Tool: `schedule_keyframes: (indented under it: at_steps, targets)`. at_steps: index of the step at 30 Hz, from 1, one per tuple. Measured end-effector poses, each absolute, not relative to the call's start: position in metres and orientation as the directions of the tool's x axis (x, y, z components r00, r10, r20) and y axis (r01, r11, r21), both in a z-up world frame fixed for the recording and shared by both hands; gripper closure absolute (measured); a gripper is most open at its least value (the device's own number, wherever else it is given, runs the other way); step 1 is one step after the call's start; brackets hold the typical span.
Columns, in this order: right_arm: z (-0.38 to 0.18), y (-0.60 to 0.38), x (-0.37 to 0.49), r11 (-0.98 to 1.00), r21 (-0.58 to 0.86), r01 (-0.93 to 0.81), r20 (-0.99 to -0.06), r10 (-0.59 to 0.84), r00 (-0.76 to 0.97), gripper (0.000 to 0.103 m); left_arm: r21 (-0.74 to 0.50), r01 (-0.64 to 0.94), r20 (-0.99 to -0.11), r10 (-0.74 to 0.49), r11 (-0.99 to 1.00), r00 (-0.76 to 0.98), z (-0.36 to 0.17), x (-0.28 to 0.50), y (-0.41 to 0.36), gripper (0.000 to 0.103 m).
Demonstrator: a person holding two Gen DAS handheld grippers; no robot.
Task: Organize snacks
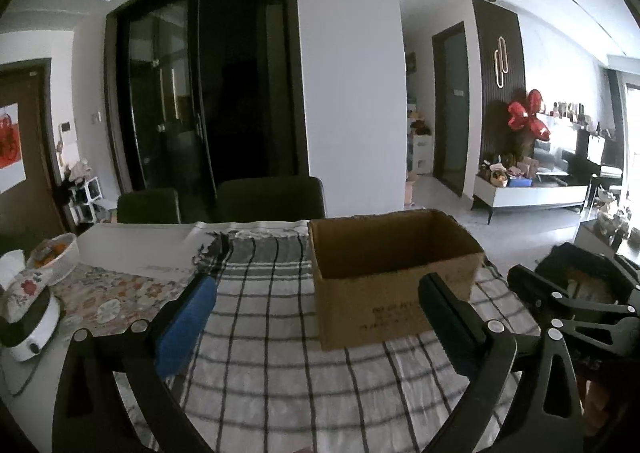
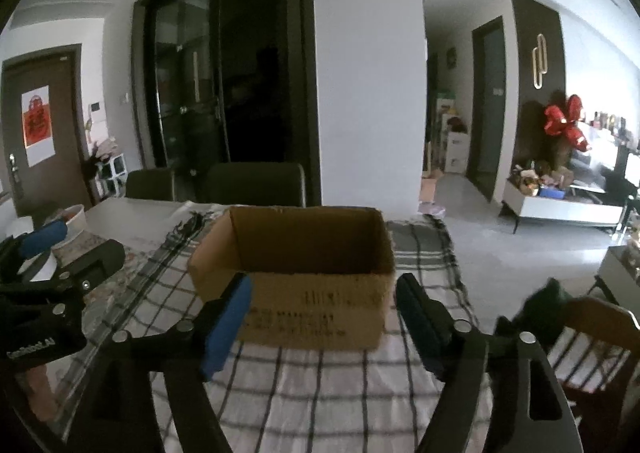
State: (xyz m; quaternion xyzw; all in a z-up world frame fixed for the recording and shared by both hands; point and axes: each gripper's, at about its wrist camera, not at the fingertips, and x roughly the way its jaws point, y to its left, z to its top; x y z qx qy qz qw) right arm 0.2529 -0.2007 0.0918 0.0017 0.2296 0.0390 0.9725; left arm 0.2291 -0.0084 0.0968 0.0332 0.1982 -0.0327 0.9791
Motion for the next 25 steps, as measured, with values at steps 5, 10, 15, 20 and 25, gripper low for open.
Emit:
schedule_keyframes:
  at_steps: [5,10,15,20,25]
  targets:
    - [0.094,-0.199,0.205,0.997,0.038,-0.063,-0.452,0.074,0.889,0.020,0.061,0.091,-0.371,-0.062,0.994,0.927,0.100,0.182,-0.006,0.000]
    - [0.092,-0.195,0.163,0.996,0.047,-0.070,-0.454,0.084,0.887,0.017,0.046,0.113,-0.371,-0.088,0.993,0.925,0.100,0.142,-0.003,0.000]
    - [0.089,-0.197,0.133,0.996,0.065,-0.062,-0.457,0.085,0.885,0.017,0.035,0.124,-0.374,-0.102,0.992,0.922,0.098,0.110,-0.004,0.000]
    - [0.083,-0.201,0.108,0.996,0.073,-0.052,-0.468,0.080,0.880,0.015,0.051,0.119,-0.371,-0.092,0.992,0.924,0.094,0.090,-0.007,0.000]
    - [0.075,-0.203,0.094,0.996,0.073,-0.044,-0.480,0.074,0.874,0.015,0.046,0.131,-0.374,-0.104,0.990,0.922,0.093,0.083,-0.010,0.000]
